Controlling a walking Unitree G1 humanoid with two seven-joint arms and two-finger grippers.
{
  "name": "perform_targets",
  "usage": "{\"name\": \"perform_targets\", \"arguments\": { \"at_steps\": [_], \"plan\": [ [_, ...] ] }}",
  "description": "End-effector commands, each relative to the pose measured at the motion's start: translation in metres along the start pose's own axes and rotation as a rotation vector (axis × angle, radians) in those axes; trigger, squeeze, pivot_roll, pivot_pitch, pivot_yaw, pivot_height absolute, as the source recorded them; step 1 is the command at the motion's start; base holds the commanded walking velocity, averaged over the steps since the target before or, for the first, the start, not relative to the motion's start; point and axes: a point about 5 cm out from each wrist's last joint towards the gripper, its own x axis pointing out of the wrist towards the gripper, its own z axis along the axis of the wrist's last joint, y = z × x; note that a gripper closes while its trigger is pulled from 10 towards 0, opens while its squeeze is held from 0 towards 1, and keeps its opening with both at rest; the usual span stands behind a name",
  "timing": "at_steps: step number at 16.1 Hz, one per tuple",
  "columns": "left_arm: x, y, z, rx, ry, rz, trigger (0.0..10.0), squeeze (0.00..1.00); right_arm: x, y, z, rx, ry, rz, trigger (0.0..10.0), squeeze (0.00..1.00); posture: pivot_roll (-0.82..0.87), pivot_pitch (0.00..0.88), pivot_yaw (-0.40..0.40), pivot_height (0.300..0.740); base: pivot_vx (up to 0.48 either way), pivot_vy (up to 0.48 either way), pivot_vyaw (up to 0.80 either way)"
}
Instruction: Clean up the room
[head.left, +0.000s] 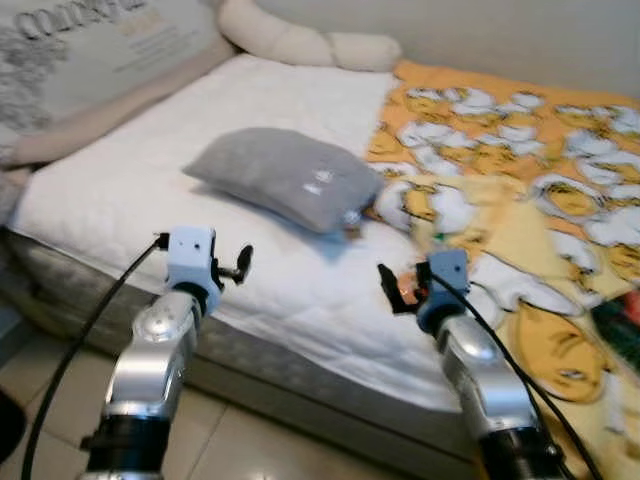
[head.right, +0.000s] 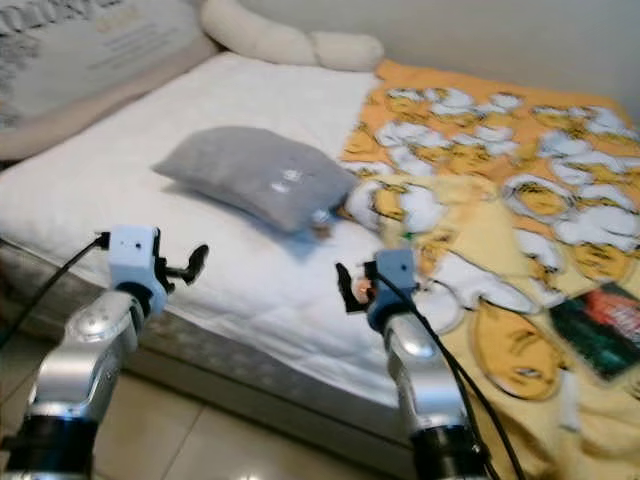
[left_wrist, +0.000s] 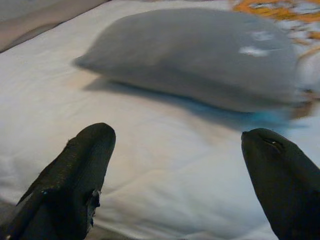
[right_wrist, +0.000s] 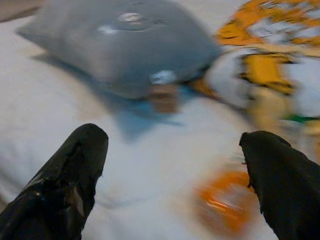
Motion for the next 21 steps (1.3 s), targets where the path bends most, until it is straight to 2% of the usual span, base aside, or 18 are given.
{"name": "perform_targets", "arguments": {
  "at_steps": [1,7,10,12,14,15,17,18,21],
  "plan": [
    [0.001,0.001,0.003,-0.002,-0.007,0.002,10.0,0.00,0.002,0.001,0.005,-0.015,-0.015,0.006,10.0,1.00,0.00,0.000,0.002,0.740,0.416,0.000,0.00],
    [0.001,-0.001,0.002,-0.001,-0.001,-0.004,10.0,0.00,0.001,-0.001,0.006,-0.011,-0.016,0.000,10.0,1.00,-0.01,0.000,0.005,0.740,0.414,0.000,0.00],
    [-0.004,-0.003,-0.001,0.033,0.009,-0.038,10.0,0.00,-0.001,-0.005,0.009,-0.007,-0.021,-0.017,10.0,1.00,-0.01,0.000,0.002,0.740,0.392,0.000,0.00],
    [-0.012,-0.014,-0.001,0.096,0.006,-0.167,10.0,0.00,0.000,-0.020,0.014,-0.033,0.023,-0.133,10.0,1.00,-0.01,0.000,0.000,0.740,0.000,0.000,0.00],
    [-0.018,-0.017,-0.001,0.123,0.004,-0.239,10.0,0.00,0.004,-0.031,0.013,-0.038,0.072,-0.210,10.0,1.00,0.00,0.000,-0.002,0.740,0.000,0.000,0.00],
    [-0.021,-0.016,-0.003,0.145,0.017,-0.281,10.0,0.00,0.009,-0.038,0.013,-0.015,0.101,-0.257,10.0,1.00,0.01,0.000,-0.006,0.740,0.000,0.000,0.00],
    [-0.025,-0.014,-0.004,0.161,0.030,-0.314,10.0,0.00,0.013,-0.042,0.012,-0.002,0.121,-0.288,10.0,1.00,0.03,0.000,-0.014,0.740,0.000,0.000,0.00],
    [-0.031,-0.009,-0.004,0.189,0.050,-0.362,10.0,0.00,0.020,-0.049,0.010,-0.005,0.177,-0.340,10.0,1.00,0.05,0.000,-0.024,0.740,0.000,0.000,0.00],
    [-0.038,-0.006,-0.006,0.243,0.103,-0.479,10.0,0.00,0.028,-0.059,0.002,0.023,0.296,-0.443,10.0,1.00,0.08,0.000,-0.037,0.740,0.000,0.000,0.00]
  ]
}}
